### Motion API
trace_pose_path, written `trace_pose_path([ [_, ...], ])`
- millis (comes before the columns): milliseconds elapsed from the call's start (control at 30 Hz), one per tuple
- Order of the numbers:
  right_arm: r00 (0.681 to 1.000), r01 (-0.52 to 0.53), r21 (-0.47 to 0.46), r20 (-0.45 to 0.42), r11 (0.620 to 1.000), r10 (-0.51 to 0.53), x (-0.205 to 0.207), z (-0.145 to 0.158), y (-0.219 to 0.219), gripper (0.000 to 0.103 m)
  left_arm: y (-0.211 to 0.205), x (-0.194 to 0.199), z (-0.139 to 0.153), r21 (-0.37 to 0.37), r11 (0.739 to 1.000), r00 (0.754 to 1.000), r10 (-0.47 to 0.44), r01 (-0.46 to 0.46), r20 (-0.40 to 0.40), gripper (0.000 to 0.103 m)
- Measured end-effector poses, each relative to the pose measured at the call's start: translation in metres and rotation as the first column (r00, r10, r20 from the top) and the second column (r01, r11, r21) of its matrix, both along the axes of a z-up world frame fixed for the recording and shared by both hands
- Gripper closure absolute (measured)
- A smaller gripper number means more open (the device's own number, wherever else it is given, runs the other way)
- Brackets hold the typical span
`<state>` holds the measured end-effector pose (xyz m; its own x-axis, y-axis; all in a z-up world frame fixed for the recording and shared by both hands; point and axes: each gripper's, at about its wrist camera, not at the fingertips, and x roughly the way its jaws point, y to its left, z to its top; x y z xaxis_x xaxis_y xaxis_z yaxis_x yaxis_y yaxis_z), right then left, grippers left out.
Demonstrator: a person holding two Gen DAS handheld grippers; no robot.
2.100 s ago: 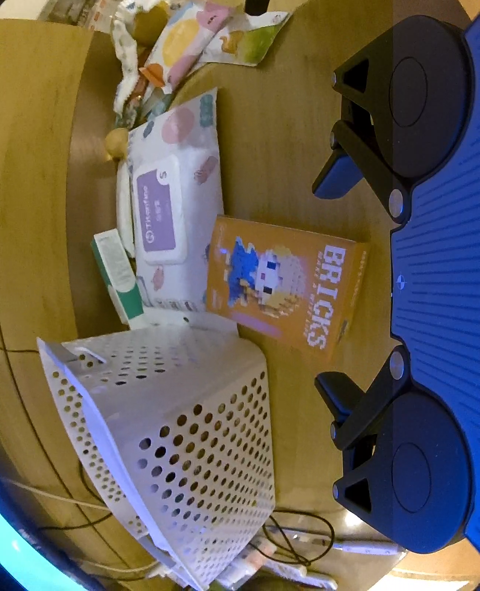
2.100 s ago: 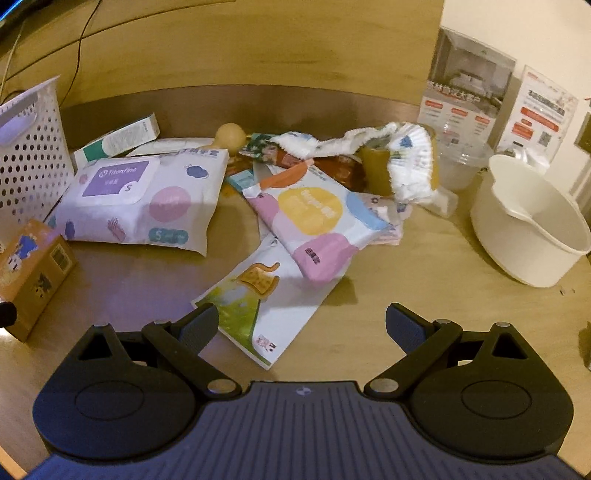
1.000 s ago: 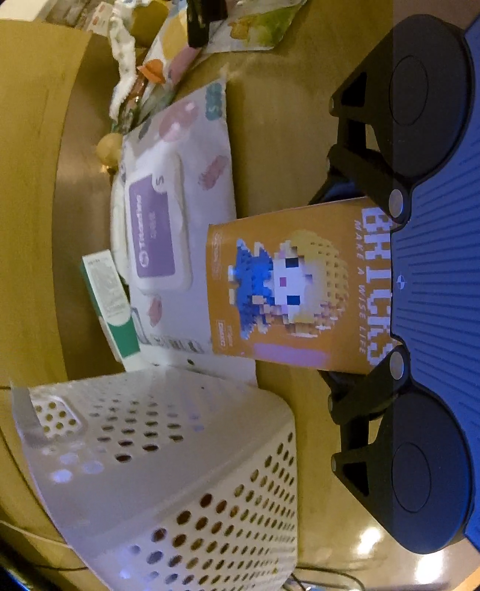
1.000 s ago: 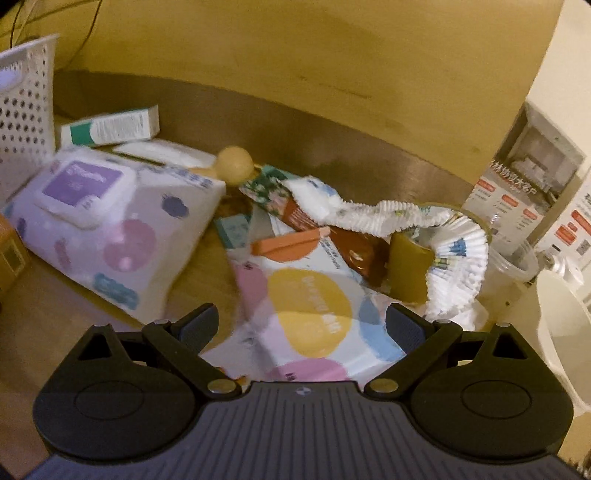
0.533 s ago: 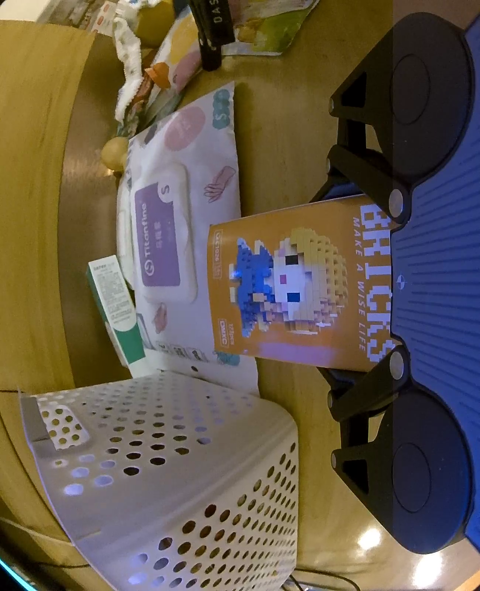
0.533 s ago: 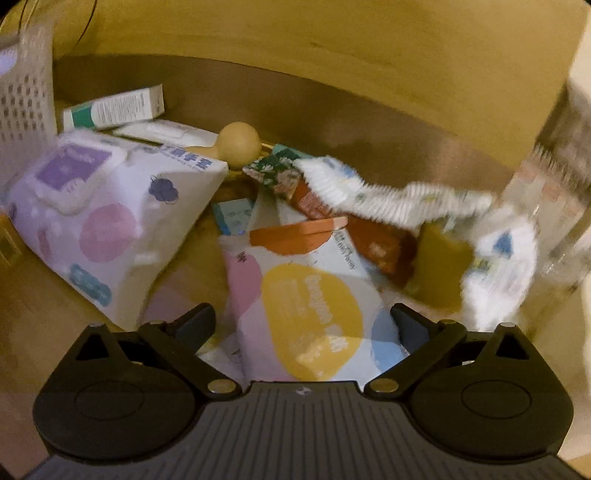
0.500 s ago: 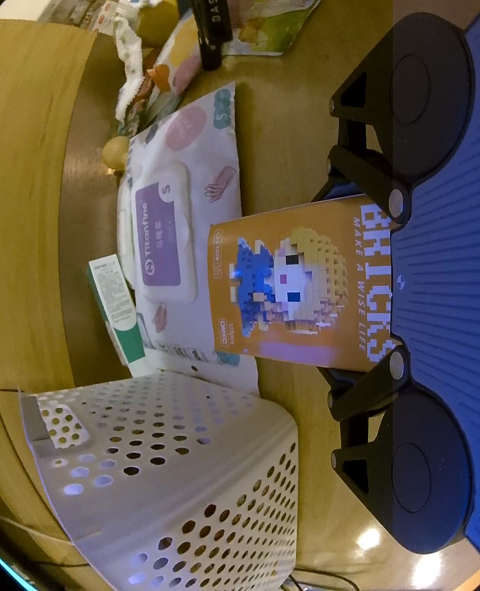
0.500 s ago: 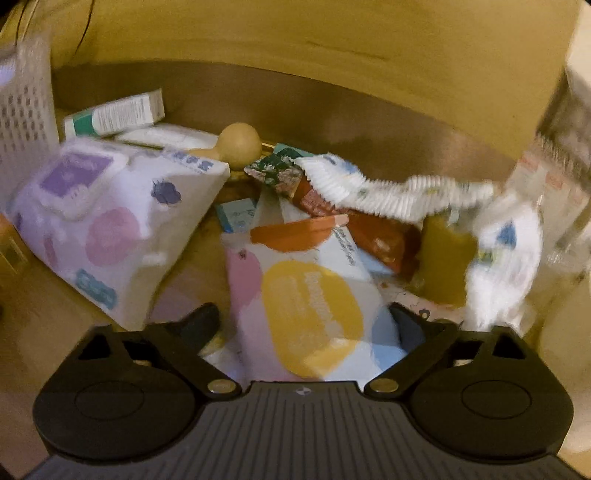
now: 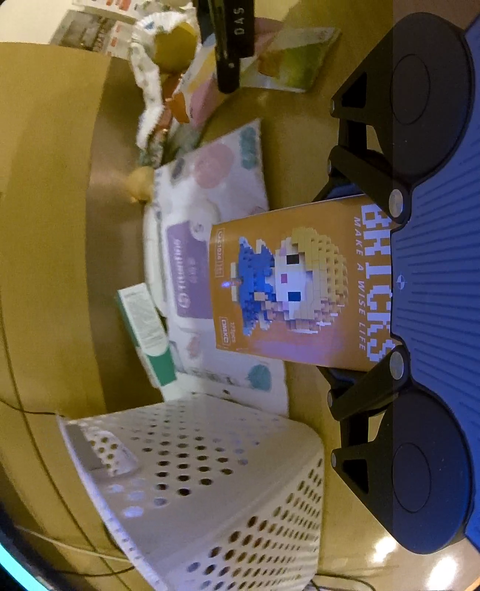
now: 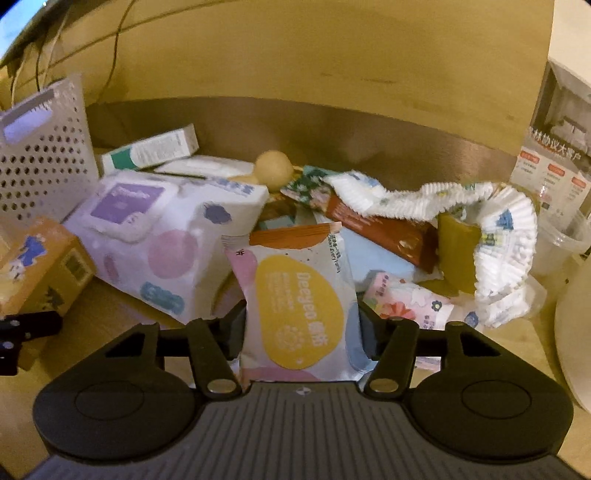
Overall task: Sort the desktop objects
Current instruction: 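Carry the box and bag into the white basket and open both tools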
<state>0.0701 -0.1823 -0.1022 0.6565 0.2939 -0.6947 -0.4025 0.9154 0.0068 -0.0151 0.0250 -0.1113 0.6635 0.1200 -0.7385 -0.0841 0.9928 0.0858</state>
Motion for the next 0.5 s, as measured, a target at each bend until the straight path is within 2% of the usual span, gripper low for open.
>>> trace_pose_path([
  [267,0.998,-0.012,0.033,0.058,0.999,0.01,-0.006,0.034,0.006,0.039,-0.01,0.003,0.03,0.0,1.0,0.999,-0.023,0.023,0.046,0.024],
  [500,0.992,-0.061,0.086,0.115,0.994,0.051,-0.012,0.077,0.029,0.039,-0.002,-0.001,0.079,-0.032,0.999,0.992,-0.017,0.021,0.125,0.024],
])
